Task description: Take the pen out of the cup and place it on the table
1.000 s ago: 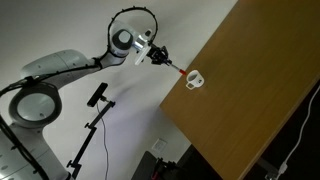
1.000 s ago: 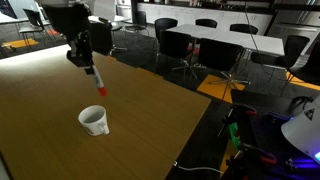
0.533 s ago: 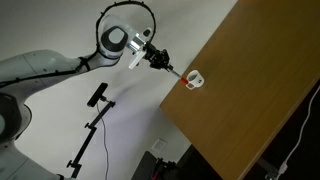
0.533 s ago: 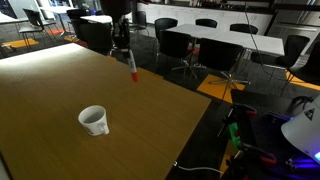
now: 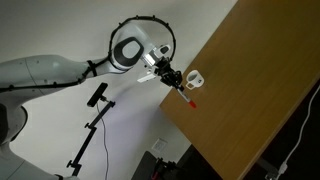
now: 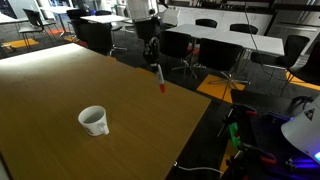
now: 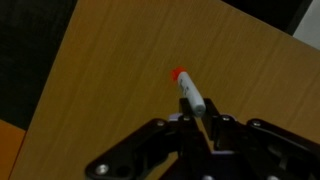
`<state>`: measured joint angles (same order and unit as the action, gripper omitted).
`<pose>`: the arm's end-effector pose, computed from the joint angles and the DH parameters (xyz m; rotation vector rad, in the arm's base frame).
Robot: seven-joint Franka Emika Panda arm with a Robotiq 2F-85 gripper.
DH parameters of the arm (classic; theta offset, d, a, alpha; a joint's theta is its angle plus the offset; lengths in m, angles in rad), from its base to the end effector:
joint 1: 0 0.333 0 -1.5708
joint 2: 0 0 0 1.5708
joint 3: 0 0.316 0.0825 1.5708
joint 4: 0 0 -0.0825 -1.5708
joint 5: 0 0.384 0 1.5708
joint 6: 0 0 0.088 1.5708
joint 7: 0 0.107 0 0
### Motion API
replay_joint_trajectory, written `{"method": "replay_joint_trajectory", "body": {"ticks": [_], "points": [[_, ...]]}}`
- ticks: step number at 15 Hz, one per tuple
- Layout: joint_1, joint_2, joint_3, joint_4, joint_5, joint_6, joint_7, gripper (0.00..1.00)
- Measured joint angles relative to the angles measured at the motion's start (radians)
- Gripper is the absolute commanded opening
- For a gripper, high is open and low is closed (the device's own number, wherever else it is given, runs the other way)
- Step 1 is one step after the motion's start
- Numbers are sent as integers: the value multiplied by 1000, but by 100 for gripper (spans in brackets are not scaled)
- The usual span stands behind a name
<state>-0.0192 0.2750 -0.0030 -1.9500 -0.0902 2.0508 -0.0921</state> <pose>0.5881 -0.0179 0.3261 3.0572 0.1815 -0.2737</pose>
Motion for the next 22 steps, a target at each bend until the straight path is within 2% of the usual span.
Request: {"method": "replay_joint_trajectory", "body": {"ticks": [5,9,18,20,22], "points": [[-31,80,-3,5,88,0,-4,4],[-49,182,-3,77,178,-30,-39,4],[-57,399,-2,376,199,-331,-42,4],[-57,439,-2,431,199,-386,-42,7],[-57,476,-2,481,199,-433,-41,4]]}}
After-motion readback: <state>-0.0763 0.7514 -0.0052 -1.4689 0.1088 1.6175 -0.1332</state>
